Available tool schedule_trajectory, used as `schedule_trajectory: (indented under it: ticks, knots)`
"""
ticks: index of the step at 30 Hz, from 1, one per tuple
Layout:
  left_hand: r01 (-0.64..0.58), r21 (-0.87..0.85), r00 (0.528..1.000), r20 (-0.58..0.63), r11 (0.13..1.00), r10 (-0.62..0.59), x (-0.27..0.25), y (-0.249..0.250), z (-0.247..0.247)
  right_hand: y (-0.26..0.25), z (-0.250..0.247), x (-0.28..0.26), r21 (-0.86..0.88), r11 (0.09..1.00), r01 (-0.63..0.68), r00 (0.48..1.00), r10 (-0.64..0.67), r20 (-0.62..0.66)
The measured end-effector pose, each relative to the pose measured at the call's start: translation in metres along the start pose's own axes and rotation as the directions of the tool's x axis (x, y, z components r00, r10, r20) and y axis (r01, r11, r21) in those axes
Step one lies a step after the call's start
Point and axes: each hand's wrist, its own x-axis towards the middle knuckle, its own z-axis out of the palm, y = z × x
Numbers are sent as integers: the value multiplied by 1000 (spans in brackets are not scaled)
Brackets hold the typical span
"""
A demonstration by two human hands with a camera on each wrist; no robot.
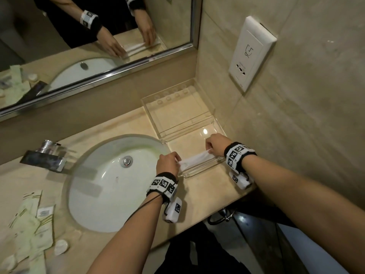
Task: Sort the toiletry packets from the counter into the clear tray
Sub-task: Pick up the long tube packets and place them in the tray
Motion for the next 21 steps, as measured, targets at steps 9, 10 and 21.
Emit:
schedule_trajectory:
  ticks: [9,10,21]
  knots:
    - [-48,49,998,-26,998,50,-1,1,2,1,1,-4,18,1000,-17,996,19,-88]
    - [-51,50,998,-32,997,52,-1,1,3,2,1,-4,26,1000,-17,996,19,-83]
    - [-66,61,997,-32,996,68,-3,4,-2,3,-1,-13,48,997,-57,997,59,-49]
